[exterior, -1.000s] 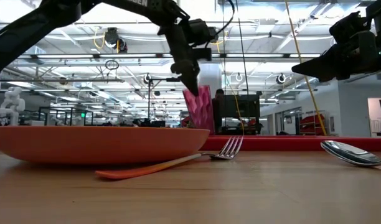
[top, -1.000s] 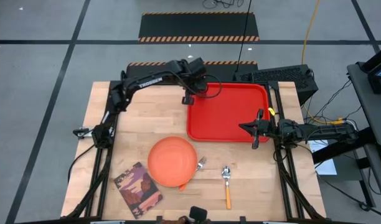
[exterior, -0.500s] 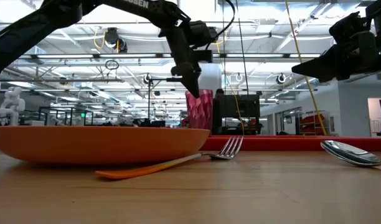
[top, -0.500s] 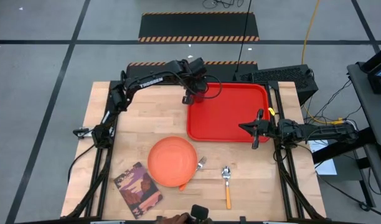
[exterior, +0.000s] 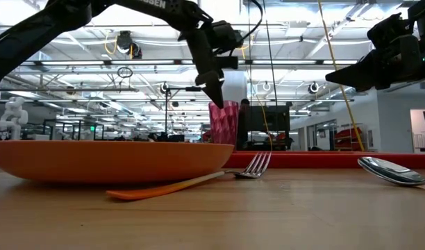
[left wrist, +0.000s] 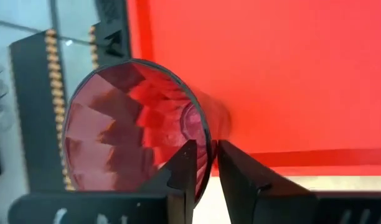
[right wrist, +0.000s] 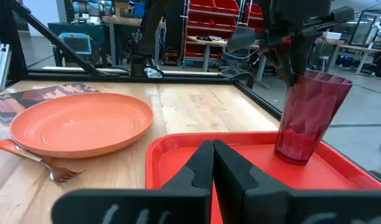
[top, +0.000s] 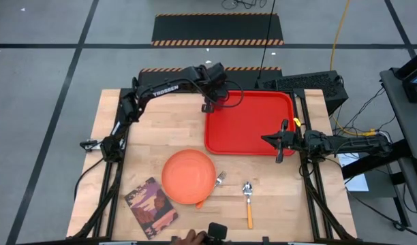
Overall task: Pick and place plate/cup/fork/spoon on tray
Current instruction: Put the red glass on the top left of the red tray, then put the orange plate on the center of the red tray
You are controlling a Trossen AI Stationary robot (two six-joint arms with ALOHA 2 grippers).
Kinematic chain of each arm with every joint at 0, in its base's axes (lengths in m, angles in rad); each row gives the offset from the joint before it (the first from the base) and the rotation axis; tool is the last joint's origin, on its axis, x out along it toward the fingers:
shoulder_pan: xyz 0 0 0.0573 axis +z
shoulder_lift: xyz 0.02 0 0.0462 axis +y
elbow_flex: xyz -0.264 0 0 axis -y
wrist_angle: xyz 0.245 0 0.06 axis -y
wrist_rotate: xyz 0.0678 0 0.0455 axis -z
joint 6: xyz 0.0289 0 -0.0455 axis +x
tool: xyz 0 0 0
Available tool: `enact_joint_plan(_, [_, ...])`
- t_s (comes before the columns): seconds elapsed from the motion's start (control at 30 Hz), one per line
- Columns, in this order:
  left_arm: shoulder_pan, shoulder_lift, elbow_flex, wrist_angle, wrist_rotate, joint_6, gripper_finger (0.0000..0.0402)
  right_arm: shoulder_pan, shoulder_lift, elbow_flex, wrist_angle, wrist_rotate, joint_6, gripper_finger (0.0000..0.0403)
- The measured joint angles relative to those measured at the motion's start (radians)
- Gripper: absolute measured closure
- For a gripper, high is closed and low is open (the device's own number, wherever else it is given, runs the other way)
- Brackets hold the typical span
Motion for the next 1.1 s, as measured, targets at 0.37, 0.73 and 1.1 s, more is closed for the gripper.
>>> enact_joint_plan(0.37, [-0.065,-0.021,-0.002,-0.027,-0.091,-0.063,0.0334,0.000,0.000,0.000,0.004,0.000,-0.002,0.0403])
enact_joint_plan(0.73, [-0.137,-0.119,-0.001,-0.028,-0.113,-0.136,0.0334,0.000,0.000,0.000,0.024,-0.001,0.000,0.0403])
enact_joint_plan(1.1, [-0.373,-0.178,-0.002,-0.279,-0.054,-0.468,0.0334,0.000,0.007,0.000,0.019,-0.001,0.034,0.0403])
